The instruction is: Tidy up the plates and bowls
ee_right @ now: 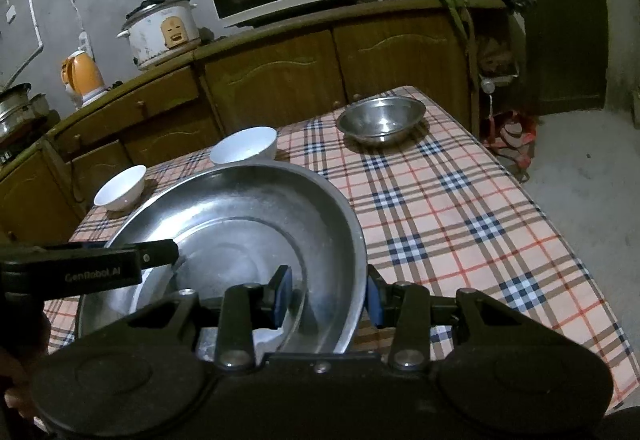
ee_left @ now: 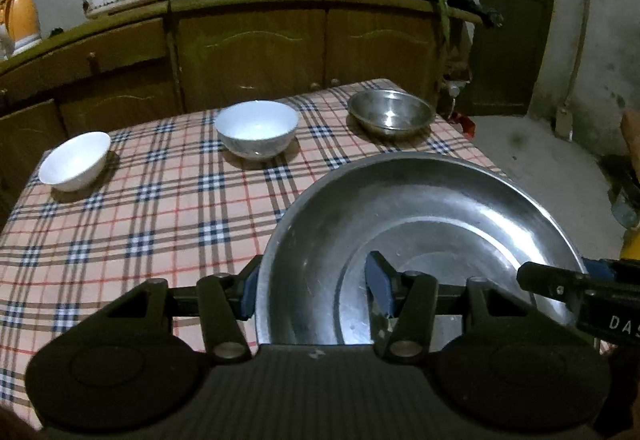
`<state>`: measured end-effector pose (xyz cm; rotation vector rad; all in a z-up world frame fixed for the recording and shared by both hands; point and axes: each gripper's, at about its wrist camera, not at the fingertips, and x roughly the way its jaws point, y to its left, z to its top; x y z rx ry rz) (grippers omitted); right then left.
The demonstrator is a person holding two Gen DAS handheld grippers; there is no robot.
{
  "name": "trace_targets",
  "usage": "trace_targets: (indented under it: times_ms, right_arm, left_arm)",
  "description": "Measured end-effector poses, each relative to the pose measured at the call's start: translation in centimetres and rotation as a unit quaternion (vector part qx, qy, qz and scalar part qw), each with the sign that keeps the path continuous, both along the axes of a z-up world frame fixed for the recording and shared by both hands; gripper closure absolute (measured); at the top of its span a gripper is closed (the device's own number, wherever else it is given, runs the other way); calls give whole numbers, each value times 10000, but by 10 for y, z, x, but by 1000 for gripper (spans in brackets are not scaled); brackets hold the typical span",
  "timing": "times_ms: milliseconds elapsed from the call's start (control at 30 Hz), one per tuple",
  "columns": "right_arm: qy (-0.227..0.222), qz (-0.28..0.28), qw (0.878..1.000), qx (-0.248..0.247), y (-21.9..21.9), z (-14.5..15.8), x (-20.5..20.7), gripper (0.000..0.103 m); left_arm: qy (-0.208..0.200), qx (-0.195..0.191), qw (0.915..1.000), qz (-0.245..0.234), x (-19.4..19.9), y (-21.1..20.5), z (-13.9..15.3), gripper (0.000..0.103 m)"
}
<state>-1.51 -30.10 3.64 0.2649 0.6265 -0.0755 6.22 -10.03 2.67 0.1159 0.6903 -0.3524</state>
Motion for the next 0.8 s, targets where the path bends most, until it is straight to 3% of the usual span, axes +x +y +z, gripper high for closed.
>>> trace_targets:
  times_ms: [533, 800]
  right_arm:
    - [98, 242, 9996, -79, 27, 28, 11, 54]
    - [61, 381, 9992, -104, 40, 28, 14, 54]
  left_arm:
    - [79, -19, 9997, 233, -1, 24, 20, 49]
    - [42, 6, 9993, 361, -3, 38, 20, 49]
